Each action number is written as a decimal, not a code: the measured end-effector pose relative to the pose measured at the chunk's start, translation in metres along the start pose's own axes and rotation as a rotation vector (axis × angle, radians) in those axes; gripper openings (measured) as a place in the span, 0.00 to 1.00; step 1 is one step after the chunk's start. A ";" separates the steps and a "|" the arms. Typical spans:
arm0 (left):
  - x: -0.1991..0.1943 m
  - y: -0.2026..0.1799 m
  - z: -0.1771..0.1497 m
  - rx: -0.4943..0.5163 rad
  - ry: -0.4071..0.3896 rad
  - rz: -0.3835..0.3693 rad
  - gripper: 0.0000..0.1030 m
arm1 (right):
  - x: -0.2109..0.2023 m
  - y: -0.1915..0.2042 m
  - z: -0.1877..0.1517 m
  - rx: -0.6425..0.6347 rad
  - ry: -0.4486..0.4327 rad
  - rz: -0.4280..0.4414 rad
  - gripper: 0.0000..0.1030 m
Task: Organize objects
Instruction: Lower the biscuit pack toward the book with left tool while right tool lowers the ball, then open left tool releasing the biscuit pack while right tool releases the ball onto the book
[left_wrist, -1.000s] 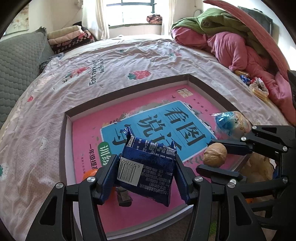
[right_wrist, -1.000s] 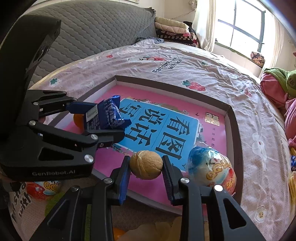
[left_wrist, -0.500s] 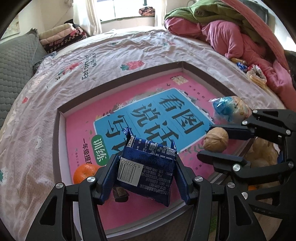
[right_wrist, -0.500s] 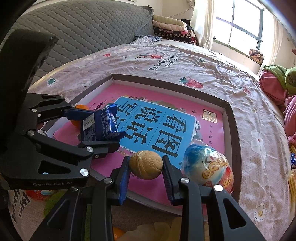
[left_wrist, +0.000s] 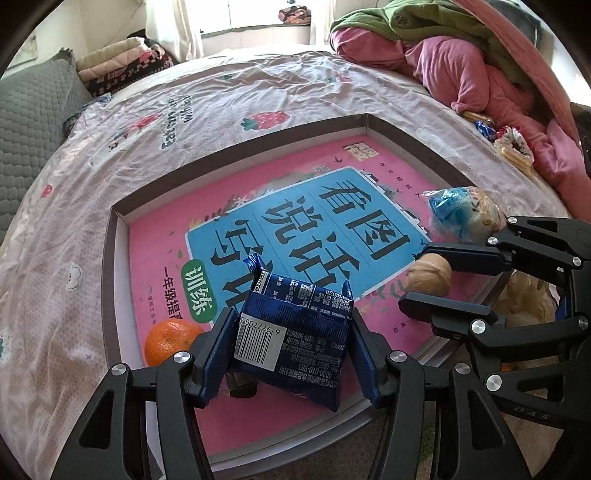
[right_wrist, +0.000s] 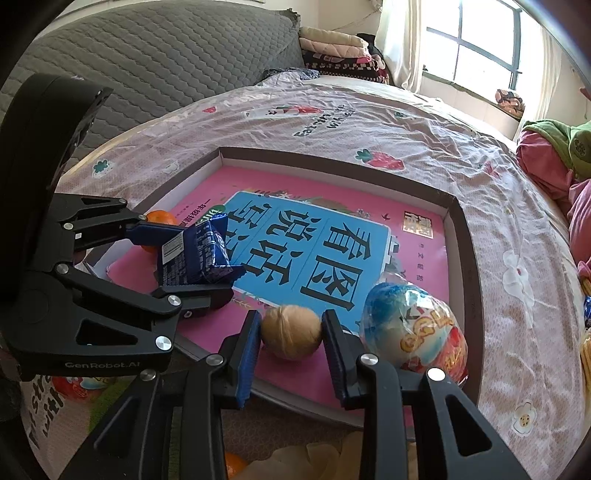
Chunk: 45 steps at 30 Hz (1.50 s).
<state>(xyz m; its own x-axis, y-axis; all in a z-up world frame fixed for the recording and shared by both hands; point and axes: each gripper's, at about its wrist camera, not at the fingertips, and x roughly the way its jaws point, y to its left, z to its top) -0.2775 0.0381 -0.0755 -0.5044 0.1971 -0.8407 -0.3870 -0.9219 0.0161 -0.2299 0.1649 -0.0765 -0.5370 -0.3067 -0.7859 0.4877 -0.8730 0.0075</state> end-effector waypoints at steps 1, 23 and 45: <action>0.000 0.001 0.000 -0.004 -0.001 -0.003 0.59 | 0.000 -0.001 0.000 0.003 0.001 0.003 0.33; -0.002 0.000 0.002 -0.003 -0.012 -0.021 0.60 | -0.019 -0.003 0.004 0.006 -0.053 -0.013 0.33; -0.023 0.005 0.007 -0.034 -0.071 -0.033 0.65 | -0.031 -0.005 0.005 0.026 -0.090 -0.009 0.40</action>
<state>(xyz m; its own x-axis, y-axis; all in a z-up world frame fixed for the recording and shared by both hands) -0.2735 0.0310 -0.0527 -0.5460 0.2496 -0.7997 -0.3781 -0.9252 -0.0306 -0.2196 0.1767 -0.0493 -0.6014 -0.3302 -0.7275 0.4651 -0.8851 0.0172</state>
